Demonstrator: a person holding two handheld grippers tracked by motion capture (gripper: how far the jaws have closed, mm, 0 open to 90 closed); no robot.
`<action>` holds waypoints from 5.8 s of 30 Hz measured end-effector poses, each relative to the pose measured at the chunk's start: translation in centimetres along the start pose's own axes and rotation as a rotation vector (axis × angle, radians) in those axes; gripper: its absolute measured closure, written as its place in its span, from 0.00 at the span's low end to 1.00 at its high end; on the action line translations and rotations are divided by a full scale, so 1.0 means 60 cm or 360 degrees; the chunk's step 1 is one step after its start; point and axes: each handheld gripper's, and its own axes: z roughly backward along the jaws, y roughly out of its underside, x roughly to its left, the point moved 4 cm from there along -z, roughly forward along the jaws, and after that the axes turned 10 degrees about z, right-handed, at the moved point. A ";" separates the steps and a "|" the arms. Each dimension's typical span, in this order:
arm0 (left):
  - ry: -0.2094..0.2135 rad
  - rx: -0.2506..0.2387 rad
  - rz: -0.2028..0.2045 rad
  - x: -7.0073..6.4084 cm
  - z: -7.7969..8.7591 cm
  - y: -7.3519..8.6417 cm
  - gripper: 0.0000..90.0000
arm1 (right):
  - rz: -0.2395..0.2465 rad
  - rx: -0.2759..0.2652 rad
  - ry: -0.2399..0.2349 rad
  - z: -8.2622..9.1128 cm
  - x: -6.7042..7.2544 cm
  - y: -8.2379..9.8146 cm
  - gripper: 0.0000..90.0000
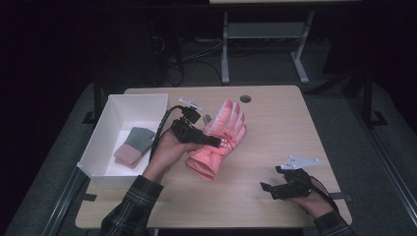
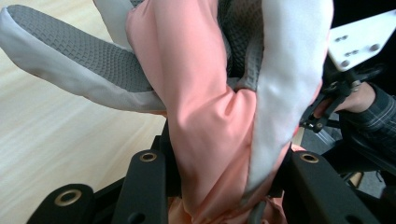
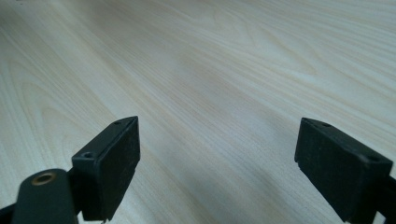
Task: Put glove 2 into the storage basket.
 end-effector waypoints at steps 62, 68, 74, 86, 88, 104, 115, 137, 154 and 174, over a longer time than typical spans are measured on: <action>-0.0401 -0.0206 0.0577 0.271 0.232 0.094 0.68 | 0.0019 0.0014 -0.0009 -0.012 -0.007 -0.007 0.16; -0.0374 -0.0186 0.0624 0.292 0.202 0.103 0.67 | 0.0026 -0.0001 -0.0006 -0.011 -0.009 -0.006 0.16; -0.0388 -0.0094 0.0665 0.312 0.177 0.117 0.66 | 0.0019 -0.0022 -0.0019 -0.009 -0.012 -0.006 0.16; -0.0348 -0.0044 0.0723 0.338 0.144 0.140 0.47 | 0.0039 -0.0019 -0.0026 -0.007 -0.007 -0.007 0.16; -0.0370 -0.0042 0.0721 0.338 0.146 0.139 0.37 | 0.0037 -0.0016 -0.0023 -0.006 -0.007 -0.006 0.16; -0.0508 -0.0271 0.0521 0.276 0.232 0.085 0.19 | 0.0034 -0.0015 -0.0017 -0.004 -0.004 -0.005 0.16; -0.0433 -0.0332 0.0296 0.195 0.248 0.042 0.19 | 0.0026 -0.0009 -0.0026 -0.007 -0.003 -0.008 0.16; -0.0293 -0.0357 -0.0178 -0.002 0.124 0.015 0.19 | 0.0070 -0.0025 -0.0068 -0.006 0.004 -0.008 0.16; -0.0236 -0.0149 -0.0337 -0.028 -0.036 0.079 0.19 | 0.0066 -0.0010 -0.0048 -0.006 0.004 -0.006 0.16; -0.0325 0.0047 -0.0447 0.013 -0.125 0.165 0.19 | 0.0073 0.0027 -0.0034 -0.013 0.006 -0.005 0.16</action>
